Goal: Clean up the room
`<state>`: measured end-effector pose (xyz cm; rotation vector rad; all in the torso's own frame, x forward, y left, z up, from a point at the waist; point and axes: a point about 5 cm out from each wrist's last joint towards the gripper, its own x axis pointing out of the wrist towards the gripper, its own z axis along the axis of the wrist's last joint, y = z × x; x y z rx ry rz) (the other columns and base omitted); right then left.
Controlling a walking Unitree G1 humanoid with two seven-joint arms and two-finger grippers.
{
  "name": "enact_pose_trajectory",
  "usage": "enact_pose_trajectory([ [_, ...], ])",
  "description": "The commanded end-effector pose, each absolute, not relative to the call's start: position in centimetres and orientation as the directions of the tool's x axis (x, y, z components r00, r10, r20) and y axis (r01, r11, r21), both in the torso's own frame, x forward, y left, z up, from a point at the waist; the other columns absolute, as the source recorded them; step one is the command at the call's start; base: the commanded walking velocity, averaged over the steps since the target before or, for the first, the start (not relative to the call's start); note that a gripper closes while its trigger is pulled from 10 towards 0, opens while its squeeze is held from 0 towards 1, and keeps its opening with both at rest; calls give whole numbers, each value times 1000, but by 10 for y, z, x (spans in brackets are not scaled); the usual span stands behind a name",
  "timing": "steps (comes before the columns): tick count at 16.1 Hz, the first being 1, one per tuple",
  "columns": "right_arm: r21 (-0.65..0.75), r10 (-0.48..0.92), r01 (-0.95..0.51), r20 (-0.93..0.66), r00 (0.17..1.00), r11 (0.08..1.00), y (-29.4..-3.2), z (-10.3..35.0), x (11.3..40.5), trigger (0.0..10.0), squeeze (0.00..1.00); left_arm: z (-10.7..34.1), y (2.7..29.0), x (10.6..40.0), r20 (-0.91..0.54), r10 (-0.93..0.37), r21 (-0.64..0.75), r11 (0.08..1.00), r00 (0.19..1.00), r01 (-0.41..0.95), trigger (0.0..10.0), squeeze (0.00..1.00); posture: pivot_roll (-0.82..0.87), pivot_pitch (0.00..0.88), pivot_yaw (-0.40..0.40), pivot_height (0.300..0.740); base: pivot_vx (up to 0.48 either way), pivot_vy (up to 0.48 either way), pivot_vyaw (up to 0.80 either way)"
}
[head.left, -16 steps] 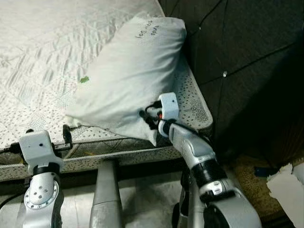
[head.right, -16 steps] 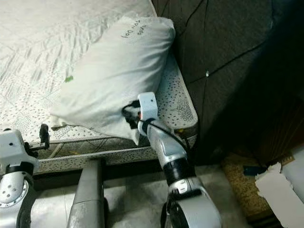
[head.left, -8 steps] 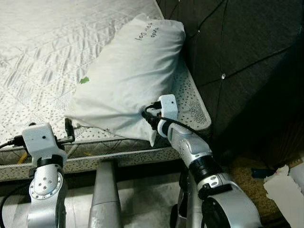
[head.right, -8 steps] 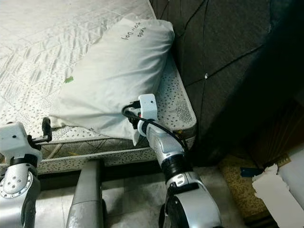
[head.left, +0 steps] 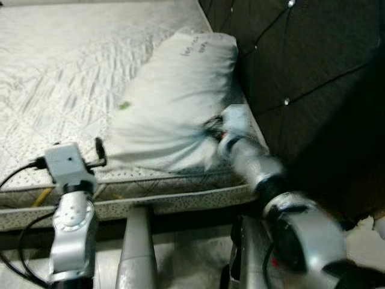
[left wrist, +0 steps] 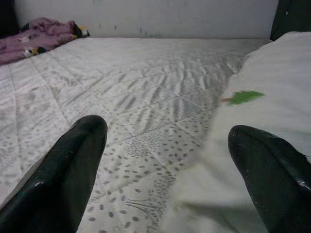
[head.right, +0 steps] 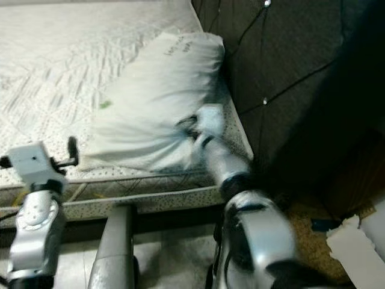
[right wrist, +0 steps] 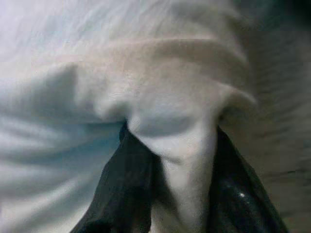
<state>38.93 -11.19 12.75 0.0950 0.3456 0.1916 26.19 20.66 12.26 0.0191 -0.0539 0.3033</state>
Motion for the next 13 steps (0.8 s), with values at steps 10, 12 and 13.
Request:
enact_pose_trajectory([
  [10,89,-199,208,-100,975,974,-223,194,407,0,0,118,207,271,70,322,3,947,944,-323,10000,0,120,0,-9,526,0,0,0],
  [12,69,-182,192,-127,975,979,-223,175,401,0,0,118,208,271,71,320,6,947,945,-321,10000,0,117,0,-3,526,0,0,0],
  [13,59,-156,166,-137,978,984,-221,161,396,0,0,118,209,272,71,317,10,948,946,-319,10000,0,113,0,6,526,0,0,0],
])
